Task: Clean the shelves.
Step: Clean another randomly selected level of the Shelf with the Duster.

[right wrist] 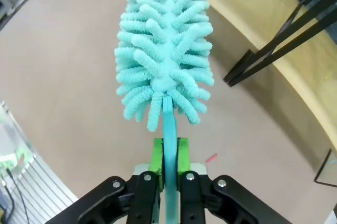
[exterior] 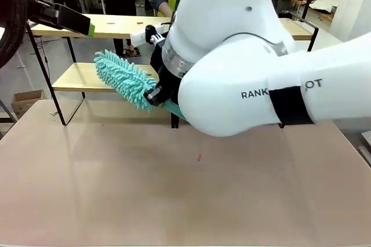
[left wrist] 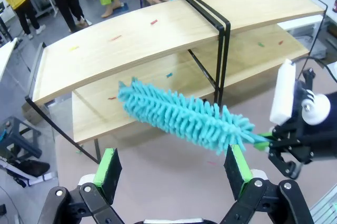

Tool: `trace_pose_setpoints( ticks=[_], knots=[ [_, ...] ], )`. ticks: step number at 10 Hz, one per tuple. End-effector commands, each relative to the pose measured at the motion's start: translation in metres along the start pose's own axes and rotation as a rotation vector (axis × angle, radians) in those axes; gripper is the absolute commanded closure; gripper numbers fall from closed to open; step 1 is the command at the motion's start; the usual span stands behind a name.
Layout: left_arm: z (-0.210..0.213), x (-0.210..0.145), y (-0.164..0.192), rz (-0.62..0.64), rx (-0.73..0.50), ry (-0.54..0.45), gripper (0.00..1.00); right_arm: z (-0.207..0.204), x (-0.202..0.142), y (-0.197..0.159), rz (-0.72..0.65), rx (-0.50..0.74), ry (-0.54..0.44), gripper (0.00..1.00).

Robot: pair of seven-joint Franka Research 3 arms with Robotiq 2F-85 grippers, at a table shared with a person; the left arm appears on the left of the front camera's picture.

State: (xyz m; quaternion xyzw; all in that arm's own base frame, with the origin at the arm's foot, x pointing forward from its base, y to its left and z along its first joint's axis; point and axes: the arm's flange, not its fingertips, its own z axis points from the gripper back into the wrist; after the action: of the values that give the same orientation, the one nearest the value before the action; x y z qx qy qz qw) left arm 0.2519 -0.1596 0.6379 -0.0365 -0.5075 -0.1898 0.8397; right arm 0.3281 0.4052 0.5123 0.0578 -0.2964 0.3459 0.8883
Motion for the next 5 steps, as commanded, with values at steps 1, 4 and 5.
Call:
trace_pose_setpoints(
  ticks=[1,4,5],
  knots=[
    [0.002,0.000,0.000,-0.001,0.011,0.000,0.00,-0.013,0.025,0.018,-0.090,-0.071,0.017,0.88],
    [0.002,0.000,0.000,-0.001,0.011,0.000,0.00,-0.026,0.042,0.025,-0.157,-0.098,-0.007,0.88],
    [0.002,0.000,0.000,-0.001,0.011,0.000,0.00,-0.027,0.045,0.025,-0.206,-0.119,-0.021,0.88]
  ],
)
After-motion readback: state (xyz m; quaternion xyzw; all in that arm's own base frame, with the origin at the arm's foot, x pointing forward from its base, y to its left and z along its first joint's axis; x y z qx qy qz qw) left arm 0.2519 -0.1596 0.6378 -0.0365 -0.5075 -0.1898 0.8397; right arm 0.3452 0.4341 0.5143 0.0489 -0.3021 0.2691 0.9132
